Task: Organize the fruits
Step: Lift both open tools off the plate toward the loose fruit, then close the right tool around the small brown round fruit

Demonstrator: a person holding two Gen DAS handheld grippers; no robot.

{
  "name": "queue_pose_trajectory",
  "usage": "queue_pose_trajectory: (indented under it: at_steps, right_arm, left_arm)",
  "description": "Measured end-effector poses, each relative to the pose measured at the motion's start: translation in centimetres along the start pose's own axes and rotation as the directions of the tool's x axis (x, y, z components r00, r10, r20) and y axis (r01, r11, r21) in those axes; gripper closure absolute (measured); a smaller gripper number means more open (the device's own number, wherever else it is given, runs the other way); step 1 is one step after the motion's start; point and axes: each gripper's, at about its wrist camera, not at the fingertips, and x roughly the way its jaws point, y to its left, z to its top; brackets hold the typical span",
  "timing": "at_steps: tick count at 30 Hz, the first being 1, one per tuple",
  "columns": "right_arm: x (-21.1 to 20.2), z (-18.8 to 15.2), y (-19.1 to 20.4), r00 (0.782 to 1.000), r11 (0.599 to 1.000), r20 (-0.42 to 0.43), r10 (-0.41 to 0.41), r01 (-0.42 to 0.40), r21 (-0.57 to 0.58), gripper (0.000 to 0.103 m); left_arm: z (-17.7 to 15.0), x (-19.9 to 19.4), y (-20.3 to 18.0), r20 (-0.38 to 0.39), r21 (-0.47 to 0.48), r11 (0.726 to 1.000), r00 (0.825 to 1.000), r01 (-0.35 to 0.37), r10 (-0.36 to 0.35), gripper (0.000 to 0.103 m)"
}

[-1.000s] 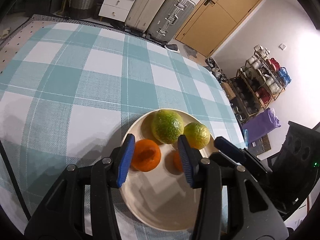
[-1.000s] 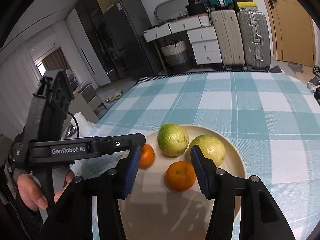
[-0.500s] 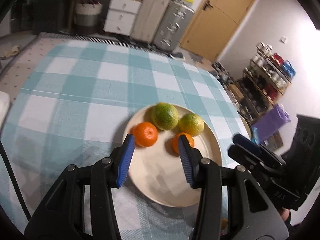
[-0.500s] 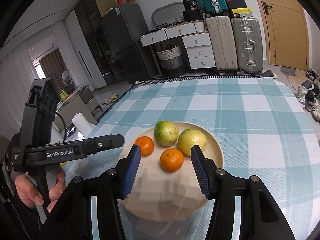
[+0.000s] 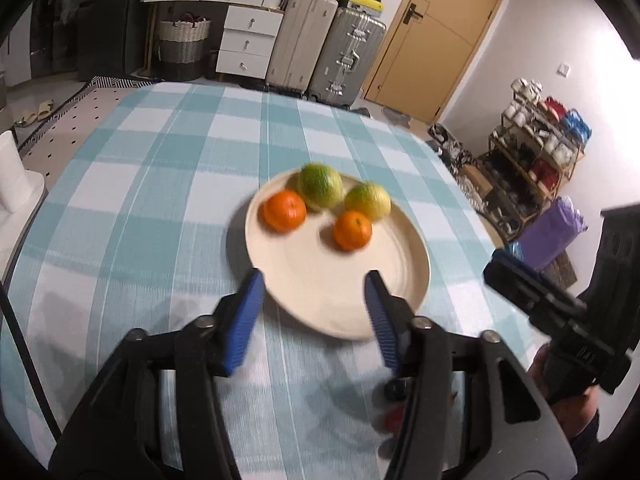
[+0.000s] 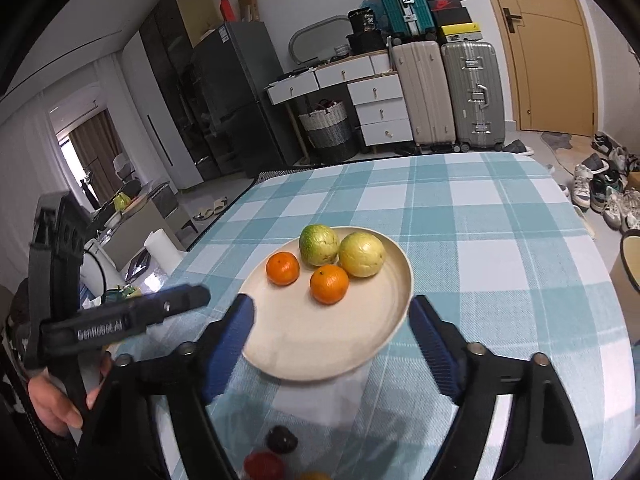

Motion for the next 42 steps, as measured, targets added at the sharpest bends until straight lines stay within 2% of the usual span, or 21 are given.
queue_pose_trajectory:
  at_steps: [3,5,6,9,14,17,22,28,30,34,42]
  right_arm:
    - [-0.8,-0.9,0.1,1.000,1.000,0.008,0.007,-0.007,0.004,0.013]
    - [-1.4,-1.5,0.3,1.000,1.000,0.014,0.009,-0.009,0.003,0.006]
    - [-1.6,-1.7,0.3,1.000,1.000,0.019,0.007,-0.007,0.002,0.004]
    - [-2.4,-2.3,0.3,0.999,1.000,0.033,0.015,-0.015,0.002,0.003]
    - [-3.0,-3.0,0.1,1.000,1.000,0.028,0.010,-0.010,0.009,0.000]
    - [-3.2,-3.5,-0.1,1.000,1.000,0.021,0.012,-0.012,0.016,0.000]
    - [-3.6,-4.2,-0.6,1.000,0.999,0.019,0.017,-0.018,0.030,0.000]
    - [-4.1,-5.1,-0.7,1.000,0.999,0.002,0.029,-0.029,0.033,0.000]
    - [-4.2,-5.7,-0.5,0.999,0.999,-0.017,0.039,-0.038,0.033,0.000]
    - [-4.1,-7.1,-0.2,0.991,0.993,-0.078,0.107,-0.103,0.048,0.000]
    - [-4.9,-10.1,0.6,0.981,0.989,-0.136,0.136,-0.126,0.080,0.000]
  left_arm:
    - [-1.3,-0.5,-0.6,-0.003,0.033,0.999,1.000,-0.013,0.013,0.040]
    - [-2.0,-0.8,-1.0,-0.003,0.062,0.998,1.000,-0.020,0.021,0.030]
    - [-2.3,-0.9,-1.3,-0.004,0.072,0.997,1.000,-0.022,0.022,0.020]
    - [-3.2,-1.6,-1.8,0.002,0.096,0.995,1.000,-0.011,0.011,0.018]
    - [-4.7,-1.4,-2.7,-0.047,0.126,0.992,0.999,0.005,0.001,0.015]
    - [-5.8,-0.8,-3.0,-0.088,0.139,0.990,0.996,0.015,-0.003,0.001]
    - [-7.7,-0.8,-3.5,-0.130,0.176,0.984,0.992,0.035,-0.012,0.001]
    - [-8.8,-1.0,-3.2,-0.150,0.164,0.986,0.989,0.036,-0.011,0.001]
    - [-9.1,-0.9,-3.1,-0.162,0.159,0.986,0.987,0.039,-0.013,0.001]
    - [-10.0,-0.8,-2.9,-0.174,0.159,0.987,0.985,0.019,0.009,0.001]
    - [-10.7,-1.2,-1.4,-0.175,0.107,0.994,0.984,0.000,0.019,0.001]
